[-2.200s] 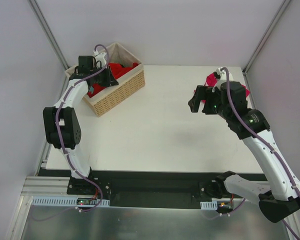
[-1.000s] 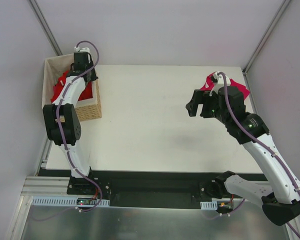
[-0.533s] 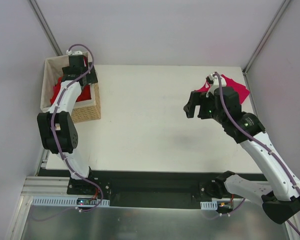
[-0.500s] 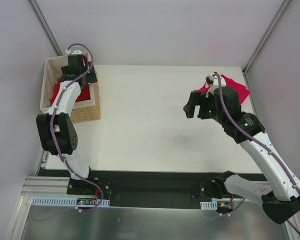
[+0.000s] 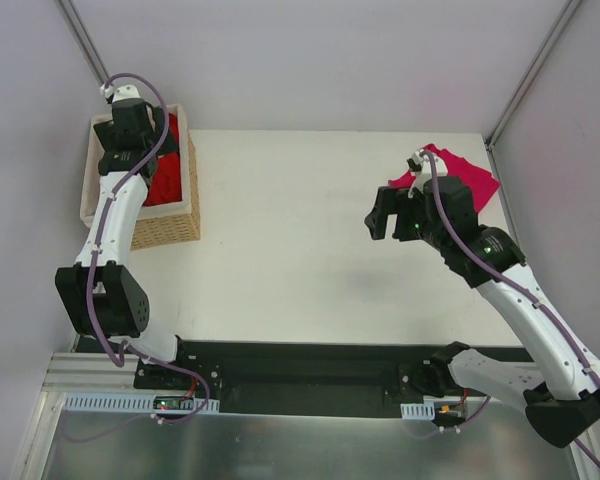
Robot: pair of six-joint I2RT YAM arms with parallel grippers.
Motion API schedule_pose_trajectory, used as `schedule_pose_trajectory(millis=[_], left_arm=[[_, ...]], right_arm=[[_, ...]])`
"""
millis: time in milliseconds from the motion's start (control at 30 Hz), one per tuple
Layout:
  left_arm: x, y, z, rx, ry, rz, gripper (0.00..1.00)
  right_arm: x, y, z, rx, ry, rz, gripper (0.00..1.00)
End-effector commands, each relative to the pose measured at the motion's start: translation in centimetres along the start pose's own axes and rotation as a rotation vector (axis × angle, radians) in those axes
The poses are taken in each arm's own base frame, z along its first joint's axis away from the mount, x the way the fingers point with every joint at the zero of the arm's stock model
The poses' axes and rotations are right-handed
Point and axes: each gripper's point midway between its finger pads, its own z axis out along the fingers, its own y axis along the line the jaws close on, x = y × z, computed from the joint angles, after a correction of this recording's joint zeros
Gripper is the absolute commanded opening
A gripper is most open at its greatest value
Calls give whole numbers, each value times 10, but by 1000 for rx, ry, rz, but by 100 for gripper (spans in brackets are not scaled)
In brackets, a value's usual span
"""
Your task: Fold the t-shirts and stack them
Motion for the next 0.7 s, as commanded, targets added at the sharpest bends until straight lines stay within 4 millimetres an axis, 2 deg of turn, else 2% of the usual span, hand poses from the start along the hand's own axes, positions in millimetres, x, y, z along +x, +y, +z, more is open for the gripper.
schedule_pose_trajectory(millis=[0, 133, 200, 233, 300, 467, 533, 567, 600, 633, 667], left_arm=[[30, 14, 20, -58, 95, -28, 98], [60, 18, 50, -67, 183, -54, 95], [62, 19, 58, -74, 194, -54, 95], [72, 18, 67, -76, 219, -47, 95], [76, 18, 76, -81, 236, -44, 95], [106, 22, 98, -88, 310, -79, 90], [109, 24, 102, -94, 319, -84, 69], [109, 25, 102, -96, 319, -90, 55], [108, 25, 102, -99, 317, -94, 17], [107, 26, 102, -101, 314, -101, 0], [106, 26, 101, -104, 310, -107, 0]], right_arm=[[-6, 4, -7, -24, -44, -8, 96], [-4, 0, -10, -6, -42, -17, 96], [-3, -3, -10, 7, -43, -20, 96], [-2, -4, -10, 11, -41, -23, 96], [-1, -5, -9, 16, -40, -24, 96], [0, -5, -4, 21, -31, -27, 96], [0, -5, -3, 24, -30, -27, 96], [1, -5, -1, 25, -24, -29, 96], [1, -5, 0, 24, -22, -29, 96], [1, -4, 1, 23, -20, -27, 96], [1, -3, 2, 19, -18, -25, 96]])
